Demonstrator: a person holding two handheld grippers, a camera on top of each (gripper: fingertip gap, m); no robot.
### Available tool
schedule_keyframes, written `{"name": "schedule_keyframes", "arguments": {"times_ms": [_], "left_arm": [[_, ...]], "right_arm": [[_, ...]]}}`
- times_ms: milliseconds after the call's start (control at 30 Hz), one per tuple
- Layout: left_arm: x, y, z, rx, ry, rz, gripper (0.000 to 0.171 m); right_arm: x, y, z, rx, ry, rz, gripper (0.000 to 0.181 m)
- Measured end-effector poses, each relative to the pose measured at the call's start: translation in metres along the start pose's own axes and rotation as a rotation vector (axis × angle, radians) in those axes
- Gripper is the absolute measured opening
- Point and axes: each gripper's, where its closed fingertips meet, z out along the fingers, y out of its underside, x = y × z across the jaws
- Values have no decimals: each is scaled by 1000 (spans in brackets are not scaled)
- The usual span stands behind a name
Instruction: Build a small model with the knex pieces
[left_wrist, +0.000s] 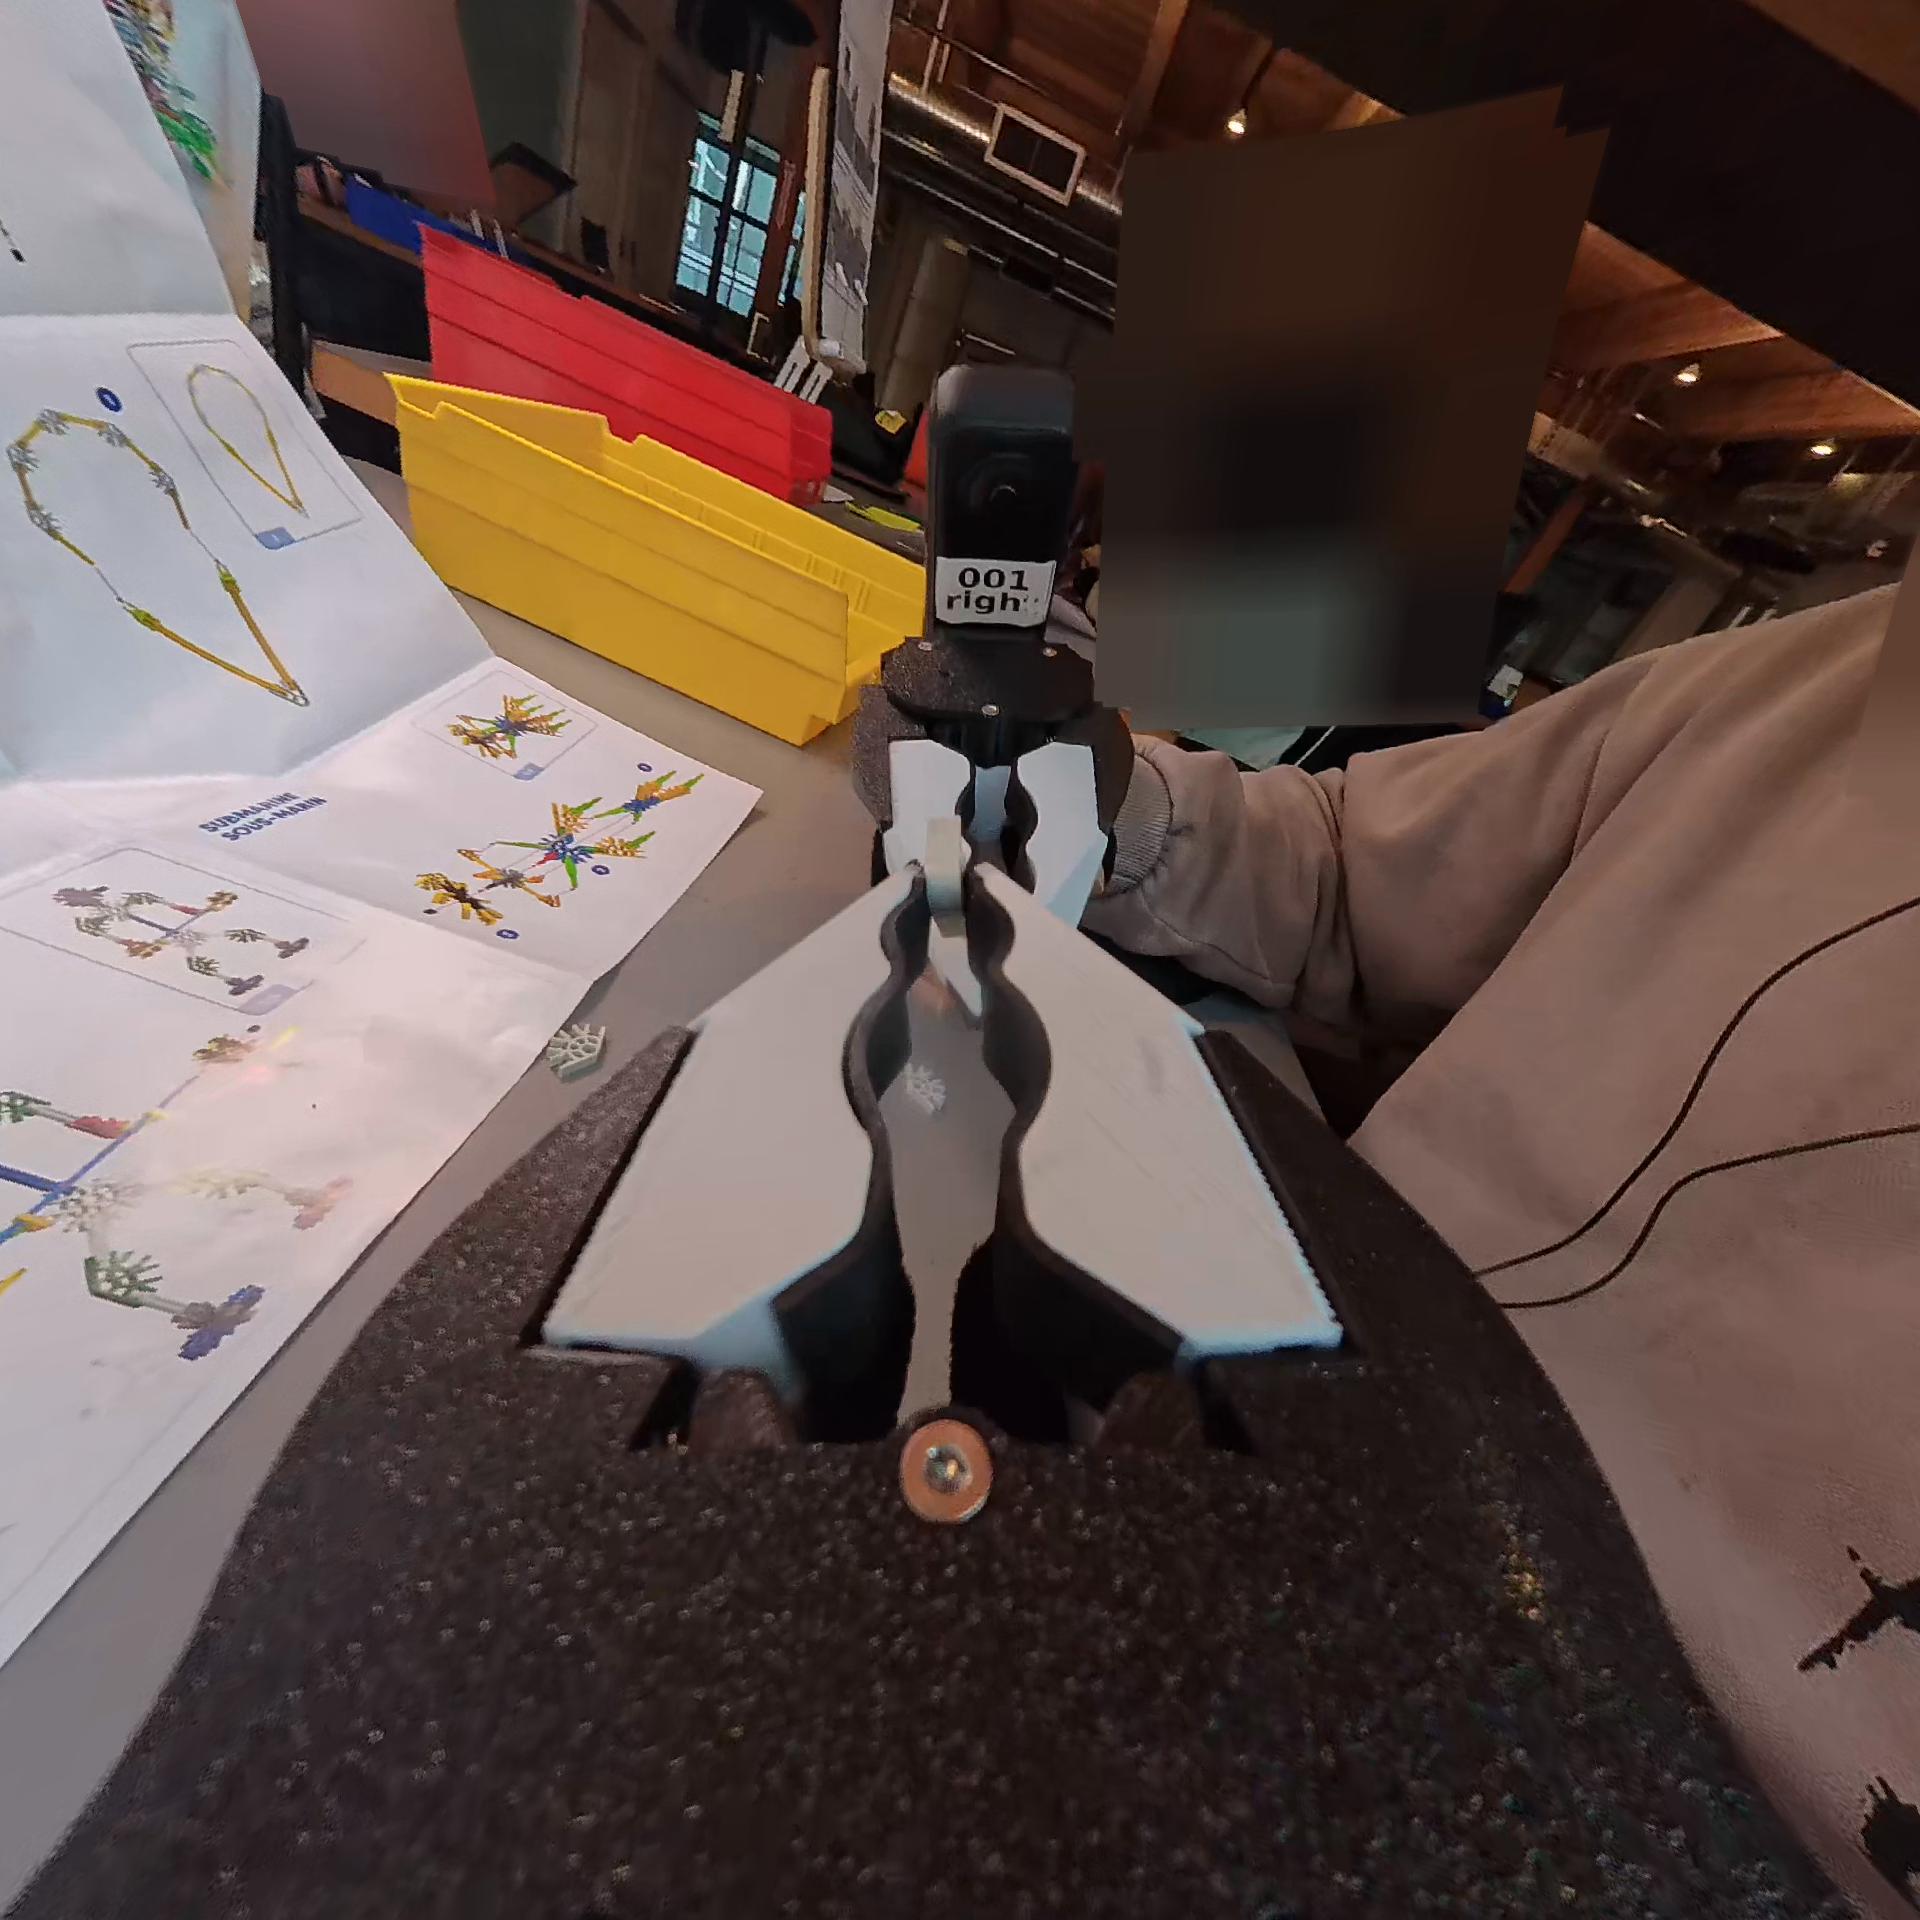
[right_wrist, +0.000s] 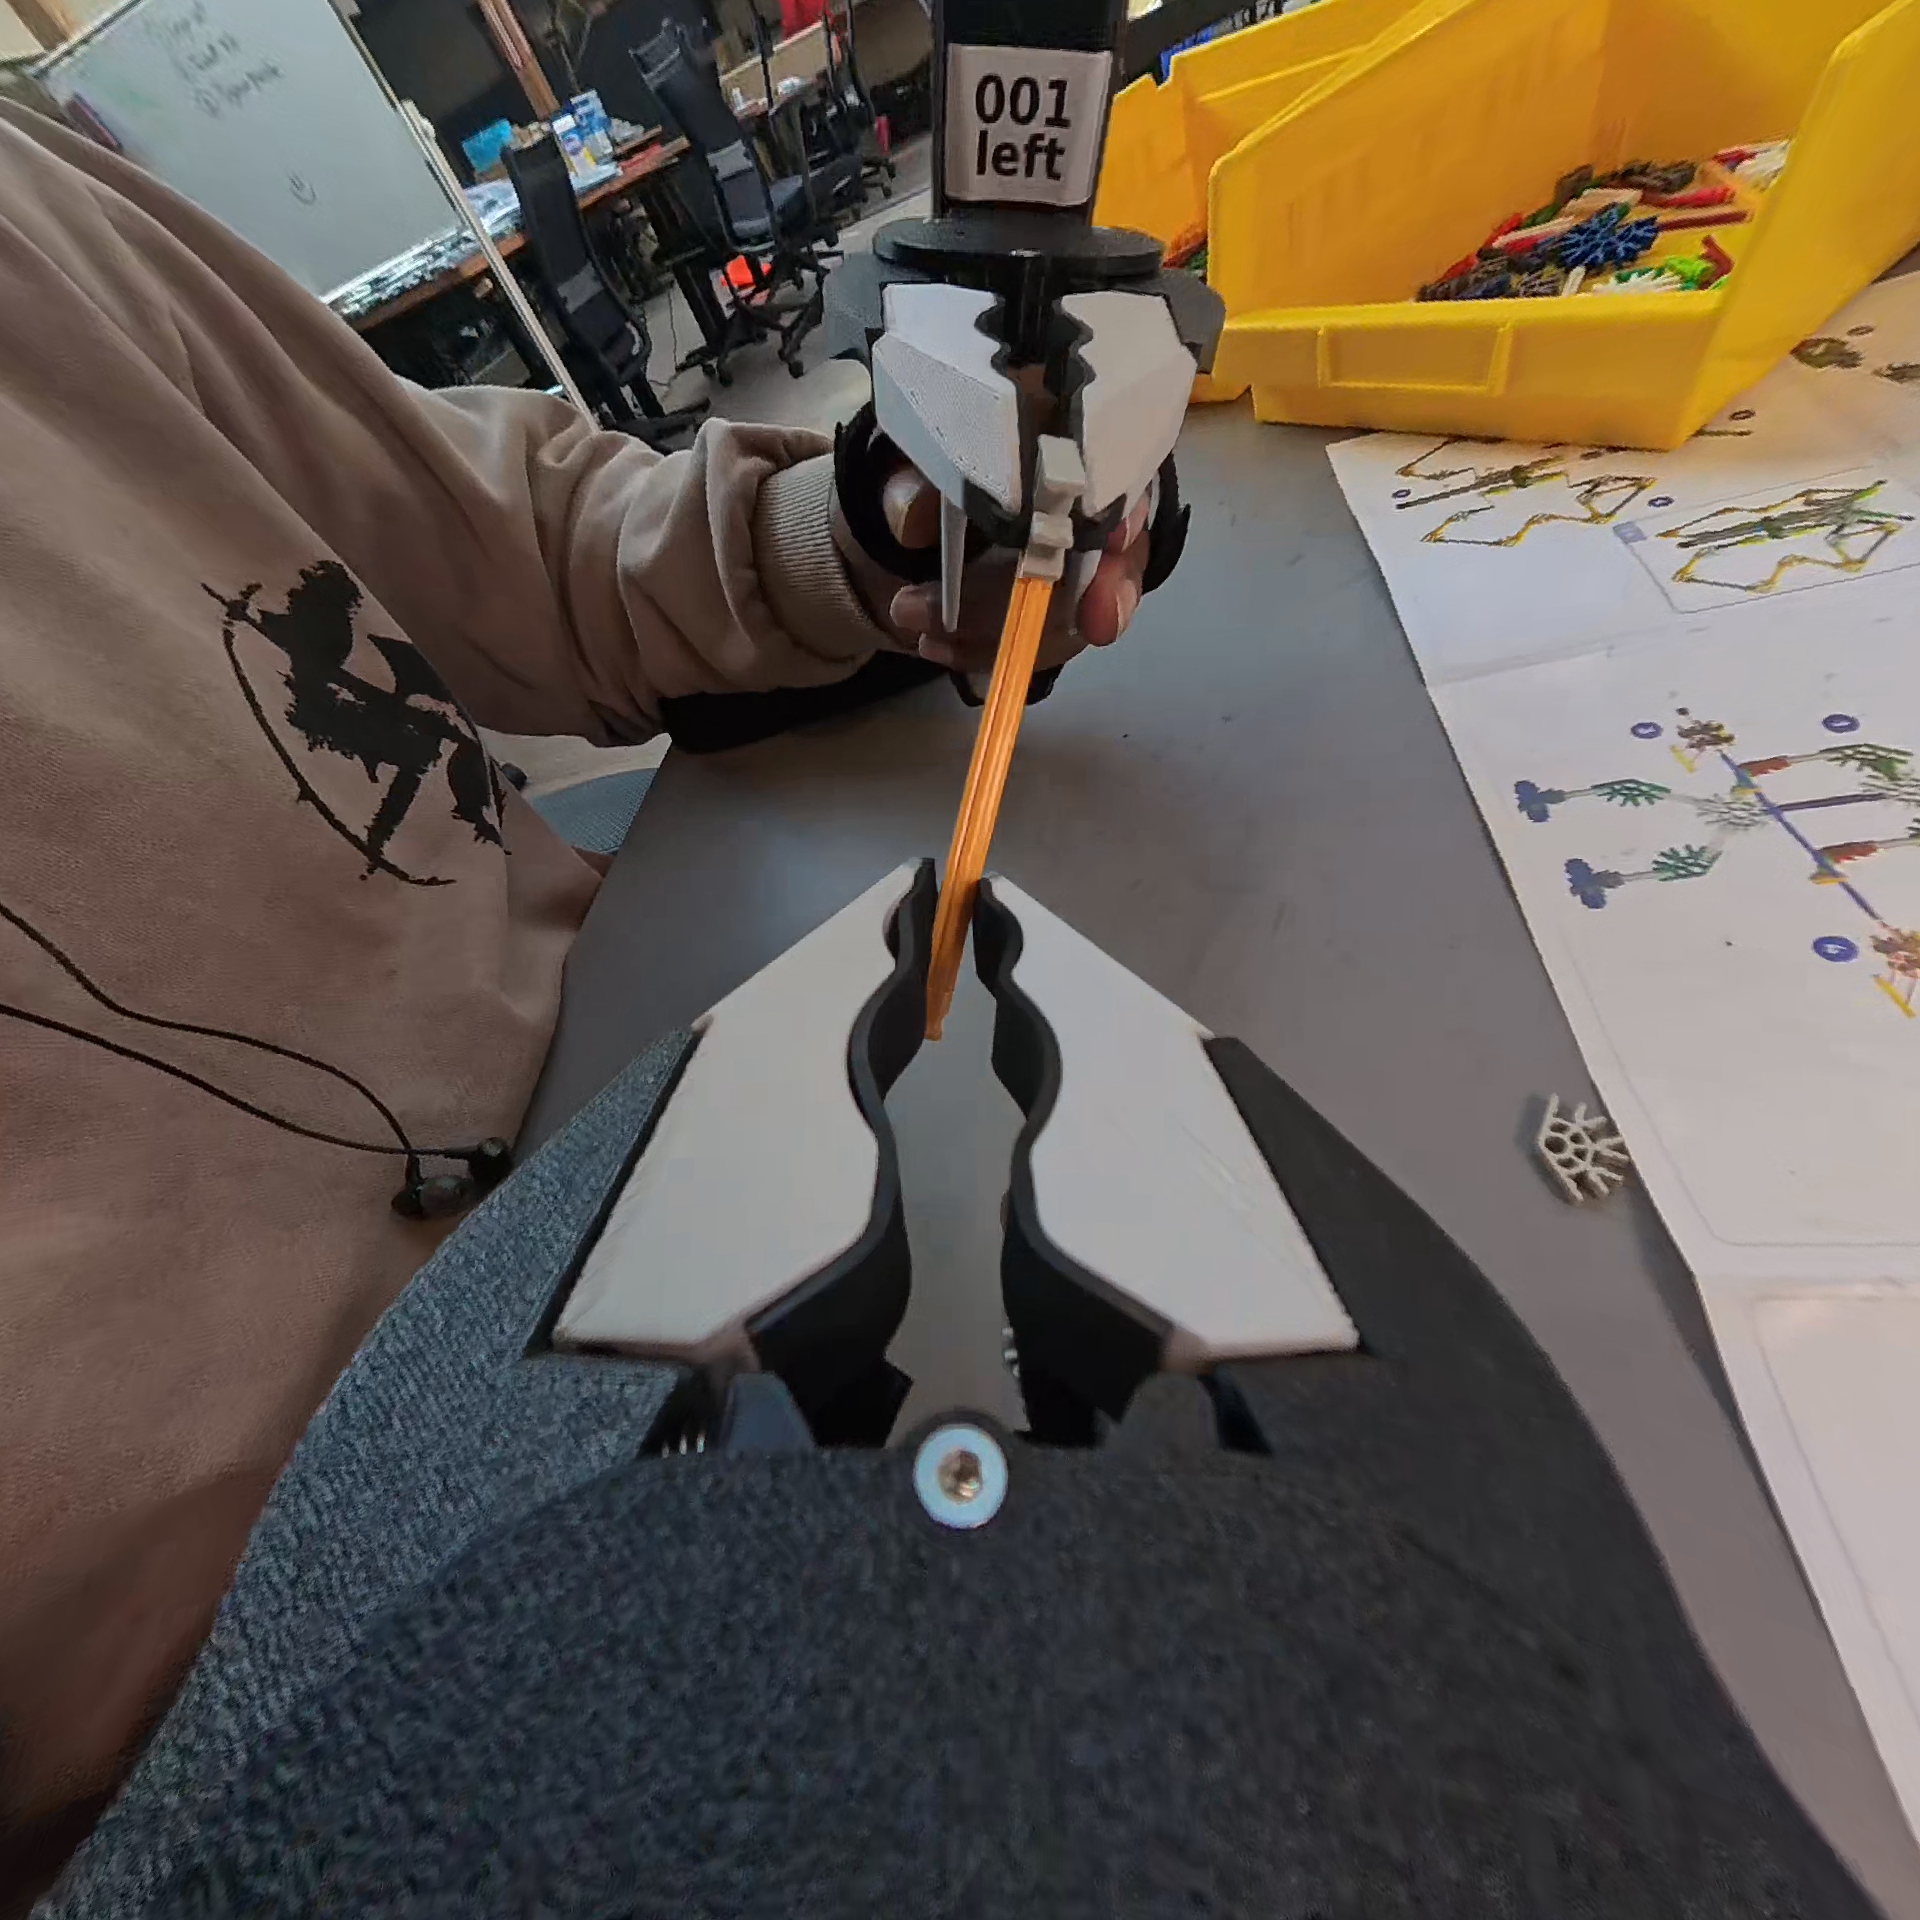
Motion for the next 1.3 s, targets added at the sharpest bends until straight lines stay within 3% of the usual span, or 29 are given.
{"name": "schedule_keyframes", "arguments": {"times_ms": [100, 267, 333, 567, 633, 667, 700, 800, 867, 967, 1033, 1300], "left_arm": [[-10, -7, -3, 20, -120, 80, 6], [-19, -15, -4, -69, -403, 453, 6], [-28, -11, -4, -166, -543, 659, 6], [-25, -18, 3, -306, -770, 1203, 6], [-30, -17, 2, -338, -802, 1254, 6], [-30, -19, 1, -321, -790, 1226, 6], [-30, -20, 0, -280, -758, 1101, 6], [-29, -36, -9, -17, -519, 517, 6], [-31, -34, -16, 70, -292, 138, 6], [-43, -31, -34, 207, -148, -184, 5], [-45, -33, -39, 243, -124, -237, 5], [-47, -32, -39, 193, -199, -134, 6]], "right_arm": [[12, -8, 3, 70, 69, 69, 3], [16, -12, 12, 95, 135, 131, 3], [9, -13, 21, 91, 134, 155, 5], [6, -16, 25, 151, 134, 342, 4], [3, -16, 30, 177, 115, 396, 4], [5, -16, 30, 184, 128, 395, 3], [8, -15, 27, 183, 136, 389, 3], [33, -6, 5, 102, 253, 288, 3], [46, -6, -13, 62, 329, 188, 3], [54, -19, -36, 104, 360, 123, 3], [60, -21, -48, 114, 380, 104, 3], [76, -13, -61, 128, 413, 110, 3]]}}
